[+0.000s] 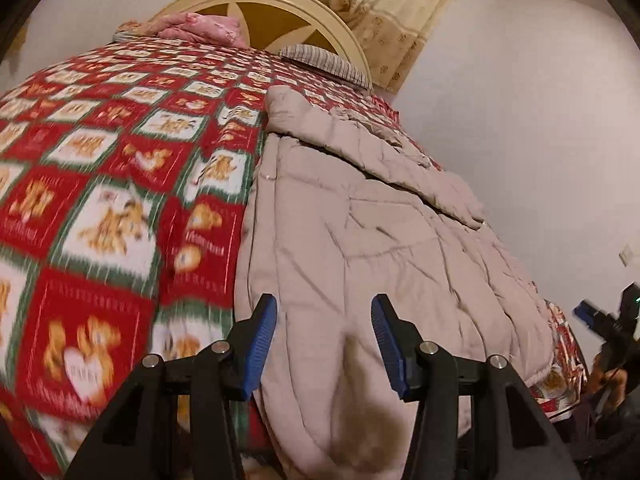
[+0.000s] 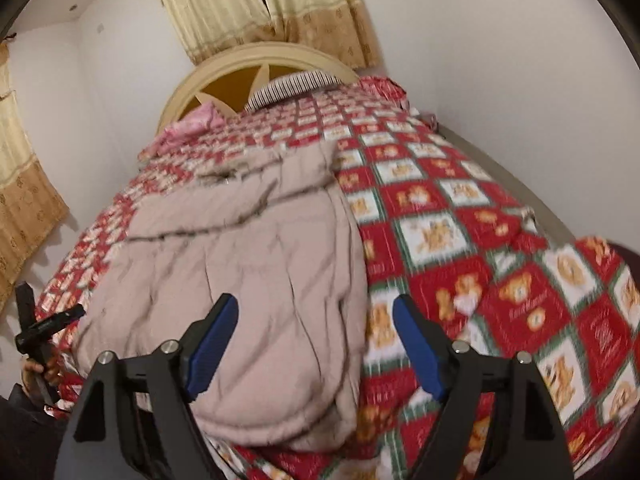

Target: Fold large clothes

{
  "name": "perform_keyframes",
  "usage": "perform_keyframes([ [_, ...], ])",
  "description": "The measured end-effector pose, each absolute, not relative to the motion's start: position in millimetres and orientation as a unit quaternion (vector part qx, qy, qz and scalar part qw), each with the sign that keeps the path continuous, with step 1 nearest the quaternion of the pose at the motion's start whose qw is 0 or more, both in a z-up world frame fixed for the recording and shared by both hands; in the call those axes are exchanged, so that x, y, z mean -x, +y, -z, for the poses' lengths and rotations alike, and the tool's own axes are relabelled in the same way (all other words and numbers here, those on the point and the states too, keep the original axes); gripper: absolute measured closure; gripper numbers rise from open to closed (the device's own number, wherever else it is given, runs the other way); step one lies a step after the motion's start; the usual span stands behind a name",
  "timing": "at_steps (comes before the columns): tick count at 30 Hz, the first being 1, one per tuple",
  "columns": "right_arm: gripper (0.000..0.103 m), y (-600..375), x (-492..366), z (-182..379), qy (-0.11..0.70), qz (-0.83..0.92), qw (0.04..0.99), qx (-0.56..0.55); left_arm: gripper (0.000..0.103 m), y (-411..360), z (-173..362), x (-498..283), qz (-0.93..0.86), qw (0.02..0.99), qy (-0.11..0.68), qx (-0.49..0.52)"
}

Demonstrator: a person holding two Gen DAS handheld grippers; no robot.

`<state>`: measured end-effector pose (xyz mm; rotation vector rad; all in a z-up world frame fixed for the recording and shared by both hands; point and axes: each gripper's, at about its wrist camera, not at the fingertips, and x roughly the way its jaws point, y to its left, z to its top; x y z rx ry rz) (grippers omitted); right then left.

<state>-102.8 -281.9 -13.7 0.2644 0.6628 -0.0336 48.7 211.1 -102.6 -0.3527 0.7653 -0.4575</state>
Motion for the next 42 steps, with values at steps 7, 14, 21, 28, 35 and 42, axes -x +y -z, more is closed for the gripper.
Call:
perform_keyframes([
  [7,0.020,-282.3,94.3,70.8,0.383,0.020,0.911,-0.154,0.024,219.1,110.7,-22.0,0.207,0.889,0.364,0.183],
  [14,0.019,-260.2,87.0,90.1,0.424,-0.014,0.895,-0.137,0.023,223.7,123.3,-11.9,0.224,0.875,0.372,0.216],
  [21,0.029,-251.4,85.6,100.0,0.445,0.010,0.890,-0.099,0.024,210.1,129.2,-2.4,0.257,0.867,0.376,0.202],
  [28,0.079,-243.7,86.2,91.2,0.450,0.000,0.888,-0.096,0.082,211.2,137.9,-10.2,0.271,0.838,0.407,0.241],
  [35,0.087,-257.8,90.3,78.1,0.425,-0.022,0.885,-0.190,0.092,219.5,118.4,-6.2,0.306,0.834,0.367,0.275],
  [42,0.088,-257.1,108.6,20.8,0.355,-0.072,0.900,-0.242,0.093,226.7,68.8,3.1,0.345,0.833,0.313,0.300],
])
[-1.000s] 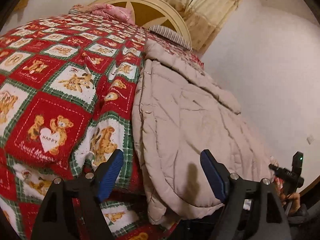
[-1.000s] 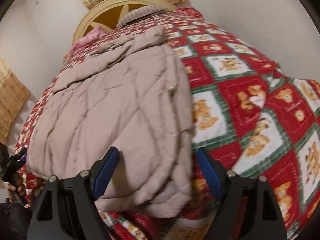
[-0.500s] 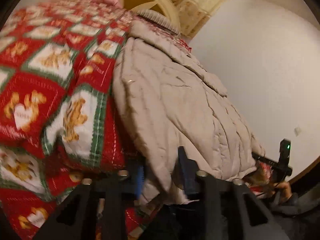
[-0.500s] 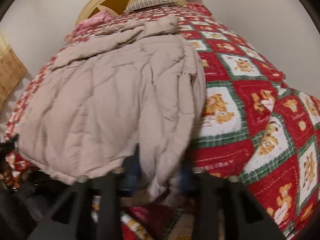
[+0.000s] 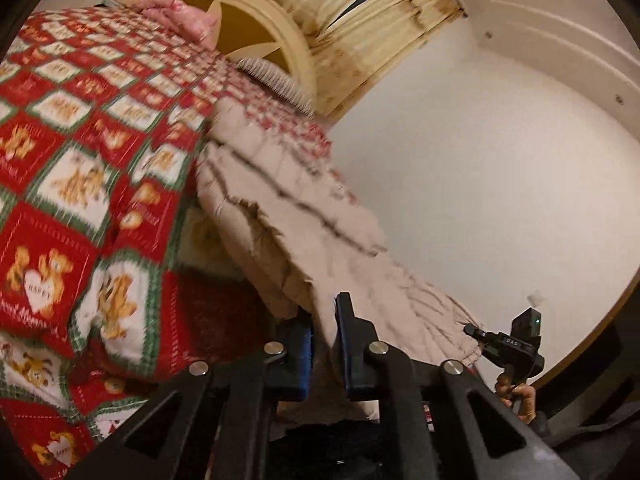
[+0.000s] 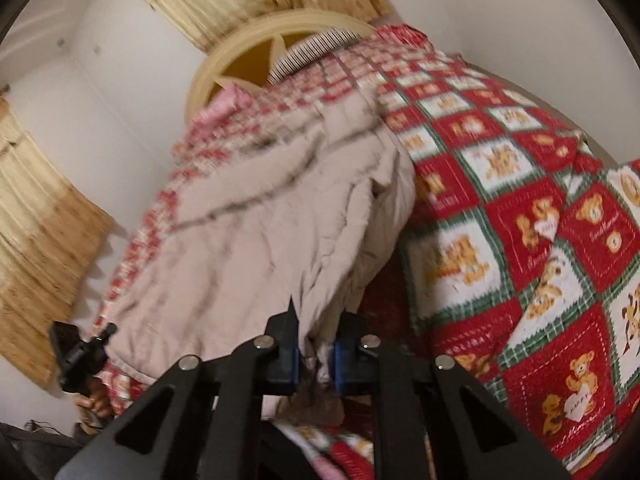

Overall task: Fold large clothes
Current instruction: 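Grasp the folded jacket edge with both grippers and lift it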

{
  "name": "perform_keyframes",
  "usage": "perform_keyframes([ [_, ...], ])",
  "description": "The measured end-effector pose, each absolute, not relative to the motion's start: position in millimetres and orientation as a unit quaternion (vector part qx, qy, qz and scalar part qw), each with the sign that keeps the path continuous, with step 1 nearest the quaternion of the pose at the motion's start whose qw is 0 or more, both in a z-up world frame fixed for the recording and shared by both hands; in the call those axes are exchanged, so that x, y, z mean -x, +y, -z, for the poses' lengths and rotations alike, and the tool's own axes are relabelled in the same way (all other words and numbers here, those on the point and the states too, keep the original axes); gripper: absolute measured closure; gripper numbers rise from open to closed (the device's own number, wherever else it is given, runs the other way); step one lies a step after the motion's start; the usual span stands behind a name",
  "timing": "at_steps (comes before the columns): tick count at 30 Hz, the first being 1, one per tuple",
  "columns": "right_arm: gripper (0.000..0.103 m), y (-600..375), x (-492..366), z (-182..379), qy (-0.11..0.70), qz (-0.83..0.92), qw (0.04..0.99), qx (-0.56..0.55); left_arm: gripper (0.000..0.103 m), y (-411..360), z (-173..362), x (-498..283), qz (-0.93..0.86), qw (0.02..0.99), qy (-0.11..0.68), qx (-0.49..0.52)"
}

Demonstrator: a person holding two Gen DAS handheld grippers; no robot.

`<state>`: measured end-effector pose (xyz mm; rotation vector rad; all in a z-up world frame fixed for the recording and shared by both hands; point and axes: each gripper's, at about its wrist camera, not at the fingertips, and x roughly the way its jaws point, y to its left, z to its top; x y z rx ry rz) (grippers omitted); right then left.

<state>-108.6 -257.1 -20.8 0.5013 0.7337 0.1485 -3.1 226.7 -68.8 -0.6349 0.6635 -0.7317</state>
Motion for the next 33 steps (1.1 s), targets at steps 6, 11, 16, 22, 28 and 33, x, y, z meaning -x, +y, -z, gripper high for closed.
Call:
perform_keyframes([
  [6,0.088,-249.8,129.1,-27.6,0.313,-0.108,0.908,-0.255,0.093,220.8,18.6,21.6,0.396,0.833,0.267,0.279],
  [11,0.088,-247.5,153.2,-61.2,0.276,-0.117,0.917,-0.262,0.093,221.7,-5.9,29.5,0.412,0.830,0.246,0.283],
  [16,0.088,-260.8,146.8,-56.2,0.259,-0.108,0.912,-0.298,0.093,221.6,-5.2,9.2,0.399,0.819,0.261,0.319],
  [22,0.088,-274.8,108.2,-69.6,0.247,-0.109,0.908,-0.320,0.093,213.3,-35.7,-51.2,0.369,0.833,0.251,0.327],
  [28,0.088,-303.5,17.1,-89.8,0.232,-0.109,0.895,-0.366,0.093,208.3,-39.4,-145.2,0.311,0.829,0.283,0.369],
  [33,0.088,-313.9,-78.7,-80.7,0.242,-0.083,0.888,-0.382,0.093,195.2,-22.4,-228.3,0.257,0.826,0.323,0.384],
])
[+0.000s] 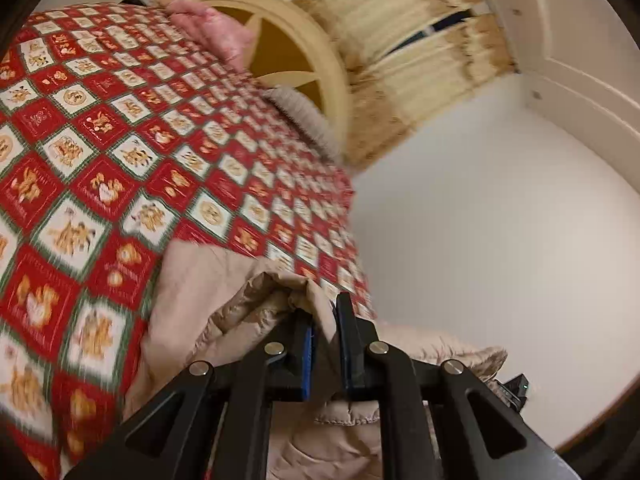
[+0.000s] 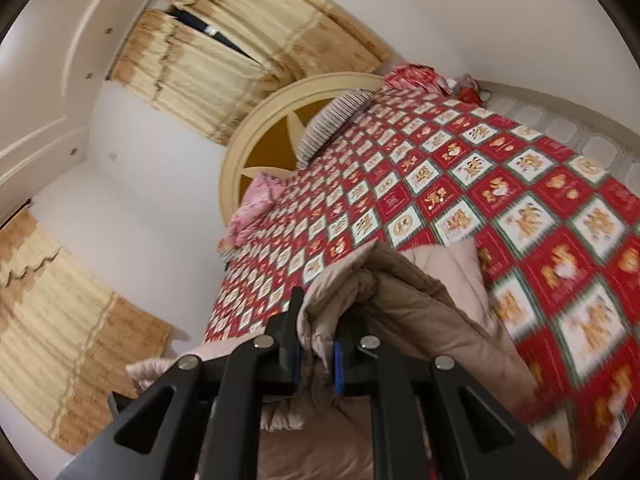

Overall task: Fold large clothes
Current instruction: 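Grasp the folded jacket edge with both grippers and lift it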

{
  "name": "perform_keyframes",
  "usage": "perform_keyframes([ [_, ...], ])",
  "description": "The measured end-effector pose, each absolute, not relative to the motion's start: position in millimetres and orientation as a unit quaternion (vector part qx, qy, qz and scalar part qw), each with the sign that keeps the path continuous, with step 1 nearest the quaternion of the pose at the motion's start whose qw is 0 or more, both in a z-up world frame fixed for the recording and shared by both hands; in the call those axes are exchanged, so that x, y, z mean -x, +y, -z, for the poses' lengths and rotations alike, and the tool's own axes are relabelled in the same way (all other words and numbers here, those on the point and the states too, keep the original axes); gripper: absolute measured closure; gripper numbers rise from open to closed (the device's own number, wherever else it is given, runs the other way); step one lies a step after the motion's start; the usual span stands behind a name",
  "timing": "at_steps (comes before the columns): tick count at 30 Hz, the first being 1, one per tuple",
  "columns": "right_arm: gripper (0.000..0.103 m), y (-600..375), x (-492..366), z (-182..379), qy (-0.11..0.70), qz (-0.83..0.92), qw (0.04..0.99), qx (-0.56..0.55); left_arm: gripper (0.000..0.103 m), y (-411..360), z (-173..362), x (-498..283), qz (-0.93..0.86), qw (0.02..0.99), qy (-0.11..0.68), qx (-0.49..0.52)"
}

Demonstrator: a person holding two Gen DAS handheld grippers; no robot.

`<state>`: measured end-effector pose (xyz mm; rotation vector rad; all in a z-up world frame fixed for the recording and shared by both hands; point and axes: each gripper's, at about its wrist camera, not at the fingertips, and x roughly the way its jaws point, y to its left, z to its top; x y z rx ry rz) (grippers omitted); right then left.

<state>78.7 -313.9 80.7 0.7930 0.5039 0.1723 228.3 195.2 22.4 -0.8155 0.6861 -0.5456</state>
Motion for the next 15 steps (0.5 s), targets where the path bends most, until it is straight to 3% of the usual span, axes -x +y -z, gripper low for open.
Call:
perform_keyframes([
  [10,0.087,-325.2,-231.3,8.0,0.283,0.047,0.891,-0.351,0.090,160.7,55.2,-374.6,0.157,0.816,0.407,0.379],
  [15,0.076,-338.0,-260.4,70.4,0.292,0.087,0.882,-0.359,0.087,153.5,105.0,-404.8,0.149,0.788,0.442,0.403],
])
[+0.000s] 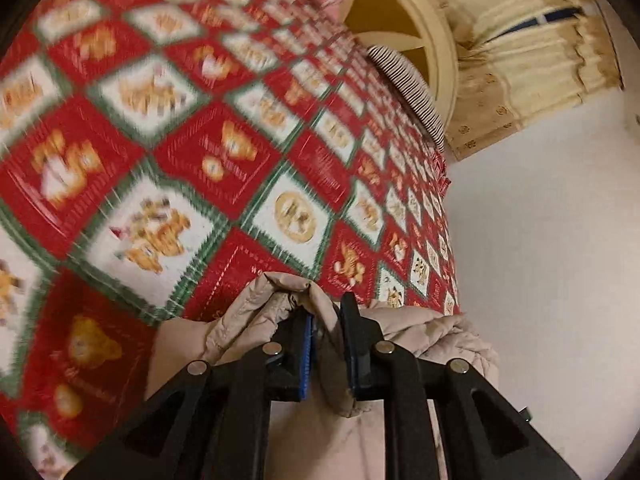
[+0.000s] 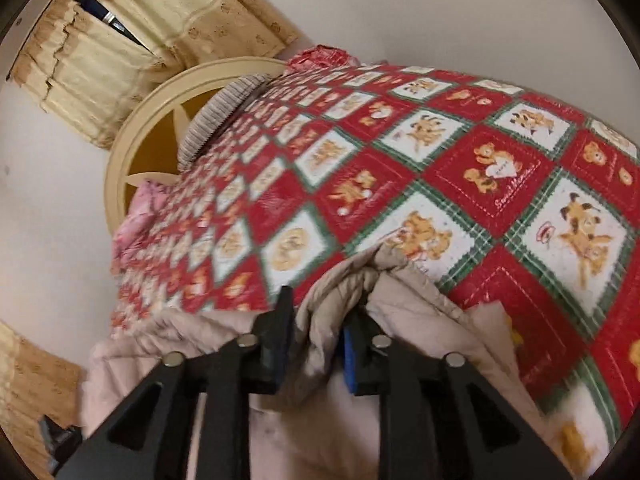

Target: Fold large clothes

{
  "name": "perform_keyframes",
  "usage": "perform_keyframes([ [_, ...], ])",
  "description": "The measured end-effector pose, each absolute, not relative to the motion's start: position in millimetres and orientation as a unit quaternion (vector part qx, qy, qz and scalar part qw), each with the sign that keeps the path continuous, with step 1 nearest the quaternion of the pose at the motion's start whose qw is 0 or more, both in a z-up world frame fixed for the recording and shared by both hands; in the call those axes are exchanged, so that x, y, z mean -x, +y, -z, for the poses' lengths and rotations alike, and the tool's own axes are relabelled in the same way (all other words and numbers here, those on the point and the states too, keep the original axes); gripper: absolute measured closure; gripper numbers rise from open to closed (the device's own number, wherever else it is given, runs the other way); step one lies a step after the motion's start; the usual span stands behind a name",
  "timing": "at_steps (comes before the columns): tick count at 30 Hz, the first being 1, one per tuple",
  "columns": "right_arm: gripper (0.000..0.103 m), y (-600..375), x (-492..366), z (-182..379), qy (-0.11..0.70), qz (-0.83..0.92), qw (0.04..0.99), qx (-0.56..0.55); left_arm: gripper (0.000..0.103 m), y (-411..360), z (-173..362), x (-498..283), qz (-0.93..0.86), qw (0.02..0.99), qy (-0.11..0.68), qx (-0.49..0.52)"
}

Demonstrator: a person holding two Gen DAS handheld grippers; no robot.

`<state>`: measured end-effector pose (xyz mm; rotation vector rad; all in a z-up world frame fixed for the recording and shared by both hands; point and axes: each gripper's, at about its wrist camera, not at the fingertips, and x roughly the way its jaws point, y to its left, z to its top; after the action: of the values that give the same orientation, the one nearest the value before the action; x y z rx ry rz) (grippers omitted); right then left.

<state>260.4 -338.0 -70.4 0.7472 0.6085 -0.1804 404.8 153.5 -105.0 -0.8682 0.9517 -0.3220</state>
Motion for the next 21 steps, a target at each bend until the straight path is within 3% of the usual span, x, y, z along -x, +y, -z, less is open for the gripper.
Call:
perform_keyframes([
  [3,0.067,-331.3,-259.0,73.0,0.271,0.085,0.900,-0.330,0.087,157.5,126.9,-404.8,0.164,0.778,0.435,0.423],
  [7,0.066,-322.8,-259.3,76.9,0.266,0.092,0.909,-0.307,0.086,173.8,145.9,-404.6,0.202,0.734,0.424,0.491],
  [10,0.065,-326.2,-261.1,78.8,0.272,0.087,0.905,-0.317,0.084,189.1,123.5,-402.6,0.208,0.729,0.433,0.489],
  [12,0.063,-325.6,-266.2,81.5,0.271,0.078,0.902,-0.328,0.071,200.8,84.5,-386.4,0.183,0.782,0.406,0.435],
  [14,0.061,-330.4,-268.6,83.0,0.273,0.068,0.895,-0.346,0.032,209.5,54.6,-370.6,0.135,0.830,0.384,0.383],
  [19,0.045,-339.3,-269.8,59.2,0.306,0.035,0.865,-0.397,0.028,218.5,-17.6,-324.7,0.096,0.890,0.319,0.313],
  [21,0.023,-343.3,-243.7,33.9,0.244,0.016,0.871,-0.427,0.028,193.4,-33.8,-313.3,0.112,0.906,0.320,0.252],
])
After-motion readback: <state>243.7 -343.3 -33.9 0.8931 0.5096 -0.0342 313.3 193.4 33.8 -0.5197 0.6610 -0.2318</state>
